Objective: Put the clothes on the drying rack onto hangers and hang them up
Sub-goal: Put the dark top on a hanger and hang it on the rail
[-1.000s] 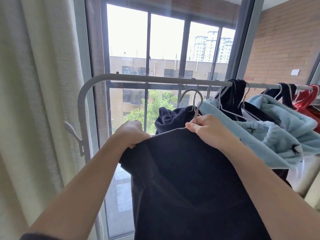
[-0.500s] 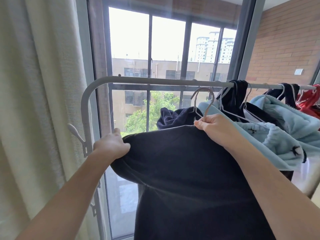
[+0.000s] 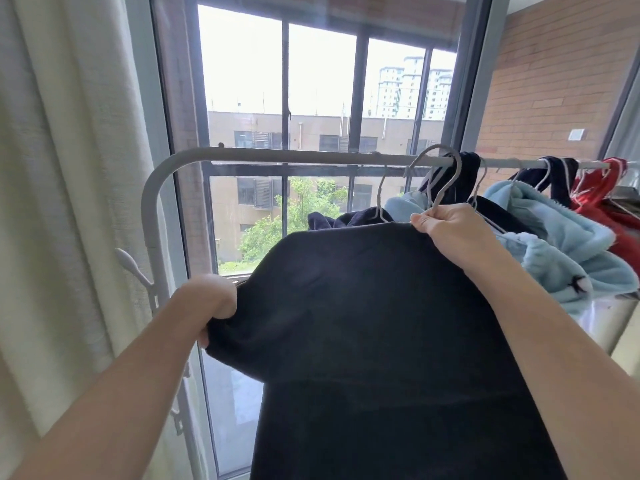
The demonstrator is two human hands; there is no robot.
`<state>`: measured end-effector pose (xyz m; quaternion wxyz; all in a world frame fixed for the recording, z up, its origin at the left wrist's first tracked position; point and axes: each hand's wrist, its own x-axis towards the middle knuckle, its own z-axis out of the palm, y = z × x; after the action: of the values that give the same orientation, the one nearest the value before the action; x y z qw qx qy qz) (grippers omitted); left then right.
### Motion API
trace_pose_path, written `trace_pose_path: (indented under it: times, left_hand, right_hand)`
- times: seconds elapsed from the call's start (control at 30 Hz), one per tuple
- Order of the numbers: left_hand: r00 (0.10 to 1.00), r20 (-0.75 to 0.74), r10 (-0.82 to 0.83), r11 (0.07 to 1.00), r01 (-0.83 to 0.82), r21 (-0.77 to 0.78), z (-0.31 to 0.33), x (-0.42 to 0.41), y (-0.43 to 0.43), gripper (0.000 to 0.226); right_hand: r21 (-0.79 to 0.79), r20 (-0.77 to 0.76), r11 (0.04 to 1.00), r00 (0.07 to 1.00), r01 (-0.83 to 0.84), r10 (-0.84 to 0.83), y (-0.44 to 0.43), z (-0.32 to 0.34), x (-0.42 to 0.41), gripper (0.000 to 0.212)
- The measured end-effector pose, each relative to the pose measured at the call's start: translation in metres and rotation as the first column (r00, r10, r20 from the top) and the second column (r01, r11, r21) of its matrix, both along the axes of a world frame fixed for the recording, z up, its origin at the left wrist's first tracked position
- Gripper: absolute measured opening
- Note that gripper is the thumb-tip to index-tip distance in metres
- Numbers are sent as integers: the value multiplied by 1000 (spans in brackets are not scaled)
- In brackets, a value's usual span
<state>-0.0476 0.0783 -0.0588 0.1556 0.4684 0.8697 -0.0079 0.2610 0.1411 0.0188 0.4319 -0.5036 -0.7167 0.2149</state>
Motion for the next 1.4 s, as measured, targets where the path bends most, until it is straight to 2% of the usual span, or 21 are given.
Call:
trace_pose_path:
  times: [0.13,0.27,0.37,0.4,0.47,0.53,0.6,0.67,0.73,0.8,0.83,0.87,0.9,0.97,1.03,1.1,1.2,1.3,1.4]
  left_hand:
    - [1000,-6,-26,995,25,-94,-14,5,-3,22]
    - [992,55,-117,946,128,-298,-26,21,-10,26]
    - [950,252,-185,852,282,-440,-37,32,-7,40]
    - [923,330,-197,832,335,-442,-46,39,-5,42]
    - [890,395,-229,858,376,-350,-60,55,-3,40]
    - [886,377,-270,875,389,-287,-65,61,-1,37]
    - [911,280,-303,913,362,-187,-60,54,2,28]
    - [940,150,-306,952,300,64,-52,40,8,23]
    - [955,116,-272,908,215,359,-46,35,12,44]
    - [946,170,-275,793,123,597,-44,41,17,69]
    - [946,174,-275,738,92,668,-43,44,20,76]
    - [947,163,-276,708,86,701,-44,46,23,77]
    - [947,170,-272,719,83,691,-44,46,26,75]
    - [945,232,-229,808,51,587,-51,41,29,66]
    - [941,281,-189,870,28,492,-64,33,31,45]
    - [958,236,-162,872,27,489,-72,28,26,20]
    - [994,73,-81,748,12,664,-65,20,24,22]
    - [1000,-13,18,596,0,803,-48,14,23,17]
    - [999,-9,52,615,-25,788,-43,6,31,17]
  right_hand:
    - [-7,-35,1000,999,-9,9,0,9,11,18]
    - [-118,-66,990,995,-76,69,-1,14,20,18]
    - [-137,-47,988,996,-75,69,0,15,20,18]
    - [-140,-29,987,997,-73,69,-1,14,19,18]
    - [-134,18,988,997,-70,73,-3,15,17,19]
    - [-125,46,990,996,-72,78,-7,17,15,20]
    - [-136,72,987,993,-82,92,-10,17,13,20]
    - [-170,87,981,990,-95,111,-13,15,13,18]
    - [-209,67,971,989,-116,133,-15,10,13,19]
    - [-259,31,956,987,-142,155,-19,5,12,27]
    - [-285,15,946,987,-152,163,-21,3,11,33]
    - [-298,-3,942,987,-156,163,-22,2,10,38]
    - [-288,-11,945,987,-156,160,-23,1,9,40]
    - [-226,-6,968,994,-111,113,-24,0,11,41]
    - [-155,-22,986,998,-61,58,-25,1,15,38]
    - [-91,-29,995,999,-37,35,-28,1,20,37]
    - [-55,65,998,998,28,-24,-34,-1,25,35]
    - [-171,127,985,991,-17,39,-35,-9,26,34]
    - [-321,138,941,978,-103,154,-39,-16,24,34]
